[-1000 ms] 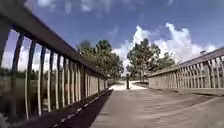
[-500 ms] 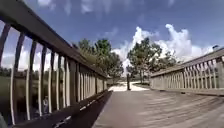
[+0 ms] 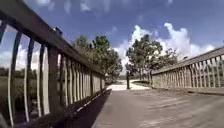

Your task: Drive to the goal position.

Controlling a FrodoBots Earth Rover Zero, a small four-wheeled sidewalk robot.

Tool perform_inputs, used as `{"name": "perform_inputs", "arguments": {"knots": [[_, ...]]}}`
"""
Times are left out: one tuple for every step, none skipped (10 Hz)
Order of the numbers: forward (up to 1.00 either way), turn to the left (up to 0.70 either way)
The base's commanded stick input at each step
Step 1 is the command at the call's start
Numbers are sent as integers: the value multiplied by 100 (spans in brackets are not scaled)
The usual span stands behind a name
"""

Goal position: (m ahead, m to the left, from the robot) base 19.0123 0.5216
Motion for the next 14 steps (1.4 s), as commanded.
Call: {"name": "perform_inputs", "arguments": {"knots": [[85, 0], [85, 0], [85, 0], [85, 0], [85, 0], [85, 0], [85, 0], [85, 0], [85, 0], [85, 0], [85, 0], [85, 0], [85, 0], [85, 0]]}}
